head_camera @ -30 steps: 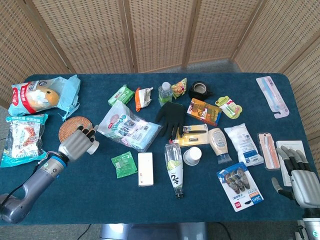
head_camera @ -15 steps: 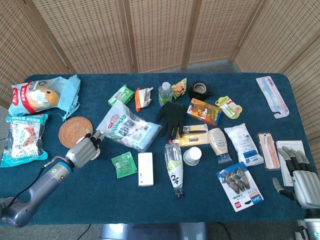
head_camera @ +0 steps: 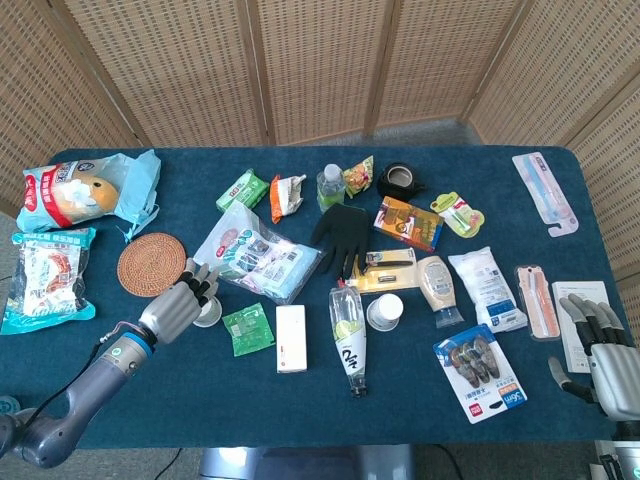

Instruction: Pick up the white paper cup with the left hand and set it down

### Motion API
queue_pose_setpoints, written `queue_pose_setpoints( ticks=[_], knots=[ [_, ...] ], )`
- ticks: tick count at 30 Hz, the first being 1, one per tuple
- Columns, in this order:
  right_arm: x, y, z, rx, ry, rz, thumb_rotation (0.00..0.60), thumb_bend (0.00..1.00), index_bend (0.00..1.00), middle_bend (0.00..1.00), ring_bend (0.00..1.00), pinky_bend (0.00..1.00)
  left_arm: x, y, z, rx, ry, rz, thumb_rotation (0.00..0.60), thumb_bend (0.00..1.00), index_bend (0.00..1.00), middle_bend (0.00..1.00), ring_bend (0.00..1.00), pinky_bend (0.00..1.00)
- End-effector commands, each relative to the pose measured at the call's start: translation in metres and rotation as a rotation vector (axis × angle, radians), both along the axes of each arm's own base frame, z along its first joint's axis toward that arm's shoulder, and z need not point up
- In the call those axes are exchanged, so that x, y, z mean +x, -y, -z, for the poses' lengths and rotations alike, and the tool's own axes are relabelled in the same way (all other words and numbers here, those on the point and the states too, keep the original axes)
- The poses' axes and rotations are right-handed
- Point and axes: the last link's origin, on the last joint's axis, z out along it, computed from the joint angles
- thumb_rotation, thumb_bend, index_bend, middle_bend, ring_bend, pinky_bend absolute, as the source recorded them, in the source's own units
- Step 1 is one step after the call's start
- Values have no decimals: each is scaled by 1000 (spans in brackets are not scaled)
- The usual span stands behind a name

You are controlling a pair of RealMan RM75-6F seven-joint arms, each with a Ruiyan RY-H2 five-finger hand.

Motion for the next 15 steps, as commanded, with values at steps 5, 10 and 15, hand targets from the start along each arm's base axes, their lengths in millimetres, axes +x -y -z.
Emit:
queue_pose_setpoints(
  ticks=[5, 10, 15],
  knots=[
    [1, 0, 0, 1, -2, -6, 600, 421, 0, 0, 0, 0, 3, -2, -14, 61, 125, -74, 600, 513, 0, 0, 0, 59],
    [2, 4, 0, 2, -13, -13, 600, 421, 0, 0, 0, 0, -6, -8, -34, 126, 300, -206, 600, 512, 0, 0, 0, 48],
    [6, 11, 0, -9, -31, -25, 600, 421, 0, 0, 0, 0, -17, -10, -57, 176, 510, -336, 600, 507, 0, 0, 0, 55]
  ],
)
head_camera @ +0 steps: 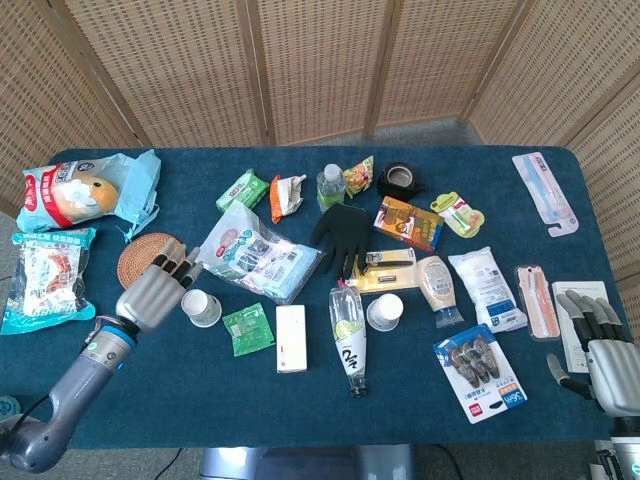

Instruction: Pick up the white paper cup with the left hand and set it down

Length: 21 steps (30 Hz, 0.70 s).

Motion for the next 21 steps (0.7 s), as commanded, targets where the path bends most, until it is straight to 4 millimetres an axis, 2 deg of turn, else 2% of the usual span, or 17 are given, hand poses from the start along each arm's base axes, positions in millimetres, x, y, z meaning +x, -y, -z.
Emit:
queue_pose_setpoints(
  ticks=[1, 4, 9, 16, 21],
  knots=[
    [2, 5, 0, -11, -18, -7, 600, 422, 0, 0, 0, 0, -13, 0, -29, 59, 256, -164, 600, 506, 0, 0, 0, 63],
    [3, 11, -3, -38, -54, -2, 600, 424, 0, 0, 0, 0, -23, 5, -47, 58, 416, -274, 600, 500, 0, 0, 0, 80],
    [5, 19, -6, -74, -88, 5, 600, 424, 0, 0, 0, 0, -47, 18, -78, 125, 540, -331, 600, 495, 0, 0, 0, 81],
    [7, 28, -4, -78, -121, 15, 600, 425, 0, 0, 0, 0, -91, 55, -109, 245, 745, -453, 600, 491, 0, 0, 0, 78],
    [9, 29, -1, -54, -127, 16, 600, 430, 0, 0, 0, 0, -118, 81, -124, 307, 808, -506, 600, 489, 0, 0, 0, 68]
  ],
)
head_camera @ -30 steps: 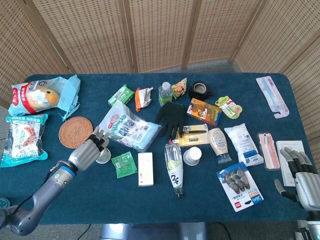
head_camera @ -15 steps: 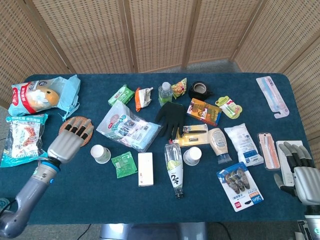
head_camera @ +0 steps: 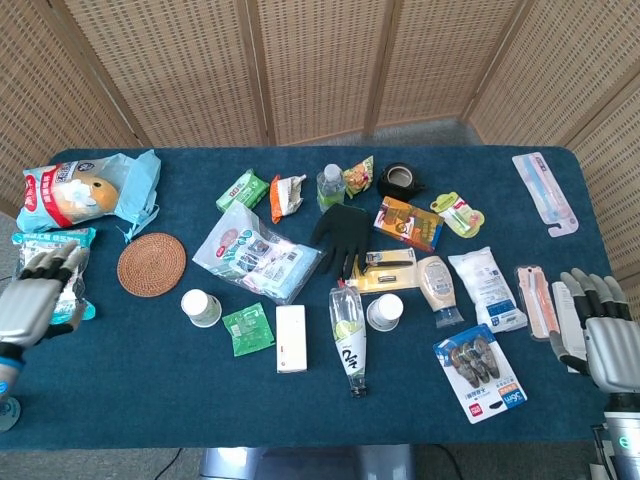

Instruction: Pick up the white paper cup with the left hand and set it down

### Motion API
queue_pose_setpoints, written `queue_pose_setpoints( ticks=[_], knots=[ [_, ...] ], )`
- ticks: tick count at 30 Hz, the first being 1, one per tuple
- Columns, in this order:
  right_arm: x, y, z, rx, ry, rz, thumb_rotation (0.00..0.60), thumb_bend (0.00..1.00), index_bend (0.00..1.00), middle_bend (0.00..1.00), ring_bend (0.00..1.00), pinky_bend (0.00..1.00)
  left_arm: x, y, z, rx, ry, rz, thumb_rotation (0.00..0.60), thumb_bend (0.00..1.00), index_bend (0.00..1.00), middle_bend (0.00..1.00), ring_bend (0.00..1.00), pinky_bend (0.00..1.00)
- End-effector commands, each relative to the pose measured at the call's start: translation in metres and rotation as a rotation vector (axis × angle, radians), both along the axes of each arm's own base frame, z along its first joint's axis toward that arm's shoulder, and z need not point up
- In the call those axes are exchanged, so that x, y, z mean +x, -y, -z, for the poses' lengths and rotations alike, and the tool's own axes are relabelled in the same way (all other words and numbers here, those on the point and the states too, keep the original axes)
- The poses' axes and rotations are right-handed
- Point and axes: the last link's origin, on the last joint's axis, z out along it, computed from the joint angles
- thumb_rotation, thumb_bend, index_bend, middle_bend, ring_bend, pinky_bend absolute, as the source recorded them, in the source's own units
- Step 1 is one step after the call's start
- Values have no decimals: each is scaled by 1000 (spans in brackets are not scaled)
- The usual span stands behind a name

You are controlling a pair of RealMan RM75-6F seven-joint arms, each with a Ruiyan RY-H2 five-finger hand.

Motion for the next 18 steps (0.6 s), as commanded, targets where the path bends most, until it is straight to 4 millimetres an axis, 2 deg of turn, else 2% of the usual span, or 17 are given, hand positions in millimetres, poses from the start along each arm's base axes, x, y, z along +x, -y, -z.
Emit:
queue_pose_setpoints(
  ticks=[1, 9, 18],
  knots=[
    [2, 1, 1, 11, -2, -2, 600, 430, 0, 0, 0, 0, -25, 26, -20, 57, 17, -46, 600, 488, 0, 0, 0, 66],
    [3, 1, 8, 38, 0, 1, 600, 431, 0, 0, 0, 0, -42, 50, -36, 137, 77, -83, 600, 483, 0, 0, 0, 43],
    [3, 3, 11, 45, 8, 5, 600, 428, 0, 0, 0, 0, -43, 47, -37, 146, 88, -82, 600, 481, 0, 0, 0, 38]
  ],
)
